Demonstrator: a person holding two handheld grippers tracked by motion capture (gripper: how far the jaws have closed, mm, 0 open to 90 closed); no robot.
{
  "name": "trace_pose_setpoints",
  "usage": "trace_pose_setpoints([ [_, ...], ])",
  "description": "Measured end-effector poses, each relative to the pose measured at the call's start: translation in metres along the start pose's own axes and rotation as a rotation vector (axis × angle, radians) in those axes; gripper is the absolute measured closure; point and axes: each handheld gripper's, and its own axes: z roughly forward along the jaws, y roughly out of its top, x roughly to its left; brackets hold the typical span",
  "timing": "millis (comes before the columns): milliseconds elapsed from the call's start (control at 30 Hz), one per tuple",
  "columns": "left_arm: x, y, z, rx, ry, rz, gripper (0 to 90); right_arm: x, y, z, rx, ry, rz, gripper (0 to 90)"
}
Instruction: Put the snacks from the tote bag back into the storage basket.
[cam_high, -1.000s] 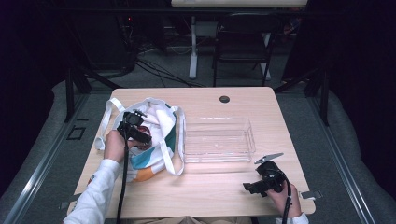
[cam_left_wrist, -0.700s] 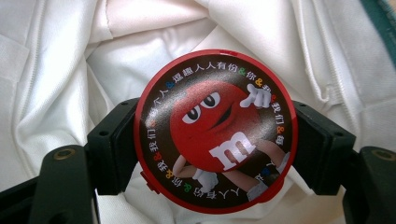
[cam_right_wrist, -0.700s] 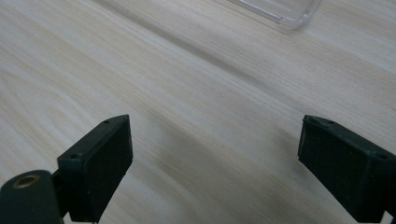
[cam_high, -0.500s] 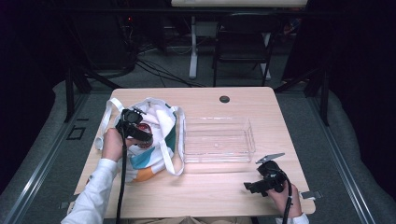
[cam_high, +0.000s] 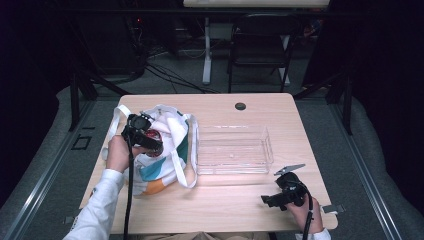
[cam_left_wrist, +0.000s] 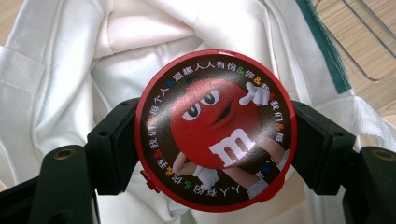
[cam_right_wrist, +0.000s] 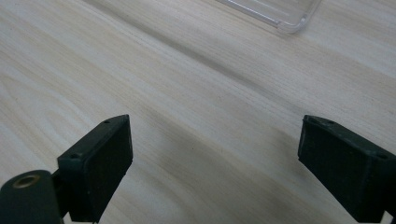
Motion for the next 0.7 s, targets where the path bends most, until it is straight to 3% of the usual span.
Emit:
trace_pose_setpoints([
  [700, -0.006, 0.022, -0.025, -0.046, -0.02, 0.031, 25.8, -0.002, -0.001, 0.001, -0.008, -0.012, 0.008, 9.6],
])
